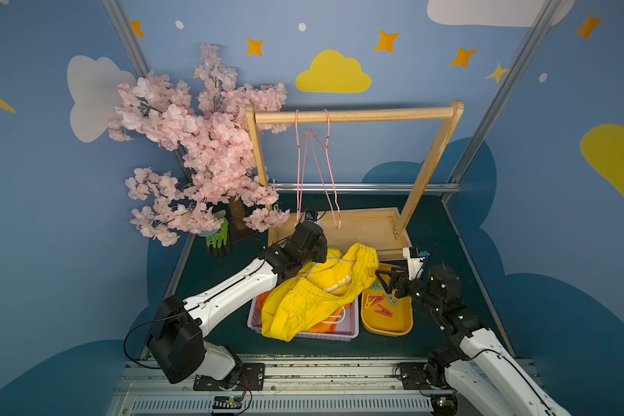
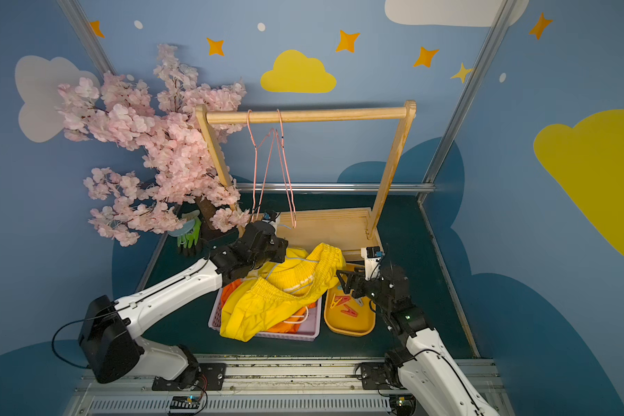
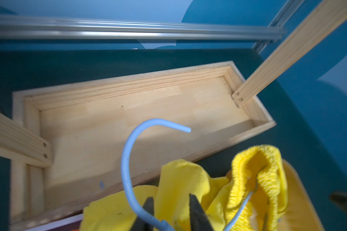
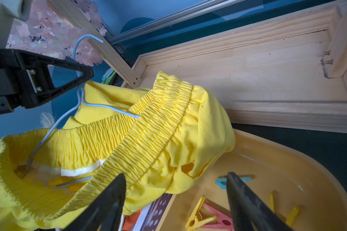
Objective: Remove the clothespins securing shorts to the hanger
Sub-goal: Pick up the hanger from the basket.
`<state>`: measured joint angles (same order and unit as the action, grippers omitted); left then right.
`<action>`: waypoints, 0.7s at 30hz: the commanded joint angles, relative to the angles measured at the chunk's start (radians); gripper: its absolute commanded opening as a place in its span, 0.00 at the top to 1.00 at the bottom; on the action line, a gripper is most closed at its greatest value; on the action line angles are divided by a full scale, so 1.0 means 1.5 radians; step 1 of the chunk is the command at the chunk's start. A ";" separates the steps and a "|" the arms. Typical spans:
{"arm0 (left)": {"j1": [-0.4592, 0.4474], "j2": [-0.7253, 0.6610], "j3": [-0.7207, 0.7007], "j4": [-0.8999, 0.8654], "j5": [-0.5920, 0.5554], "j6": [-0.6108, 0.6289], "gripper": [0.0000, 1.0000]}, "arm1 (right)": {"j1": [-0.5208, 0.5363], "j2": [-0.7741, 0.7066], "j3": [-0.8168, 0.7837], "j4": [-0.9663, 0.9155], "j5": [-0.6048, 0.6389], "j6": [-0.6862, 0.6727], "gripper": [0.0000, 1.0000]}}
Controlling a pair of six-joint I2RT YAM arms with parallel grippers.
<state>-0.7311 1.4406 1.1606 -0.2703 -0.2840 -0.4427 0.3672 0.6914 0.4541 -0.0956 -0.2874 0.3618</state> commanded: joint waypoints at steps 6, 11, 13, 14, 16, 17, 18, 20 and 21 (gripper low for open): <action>0.000 -0.076 -0.052 0.098 0.023 0.085 0.97 | -0.002 -0.002 0.001 -0.004 -0.008 -0.004 0.23; -0.002 -0.133 -0.075 0.127 0.027 0.123 0.97 | 0.001 -0.005 0.012 0.010 -0.025 -0.006 0.24; -0.004 -0.155 -0.080 0.133 0.037 0.140 0.97 | 0.003 -0.007 0.020 0.014 -0.032 -0.012 0.24; -0.007 -0.167 -0.084 0.137 0.040 0.152 0.97 | 0.004 -0.009 0.026 0.016 -0.038 -0.016 0.24; -0.015 -0.191 -0.098 0.157 0.063 0.186 0.97 | 0.008 -0.013 0.035 0.023 -0.037 -0.016 0.25; -0.021 -0.201 -0.103 0.162 0.080 0.209 0.97 | 0.010 -0.015 0.041 0.026 -0.033 -0.016 0.25; -0.028 -0.206 -0.102 0.156 0.087 0.226 0.97 | 0.012 -0.015 0.046 0.029 -0.028 -0.015 0.25; -0.050 -0.210 -0.091 0.118 0.090 0.267 0.97 | 0.019 -0.013 0.060 0.032 -0.019 -0.015 0.25; -0.061 -0.211 -0.088 0.106 0.086 0.286 0.97 | 0.023 -0.008 0.069 0.033 -0.017 -0.015 0.25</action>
<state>-0.7925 1.1385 1.0119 -0.0830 -0.1757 -0.1520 0.3878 0.6842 0.5064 -0.0853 -0.3214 0.3542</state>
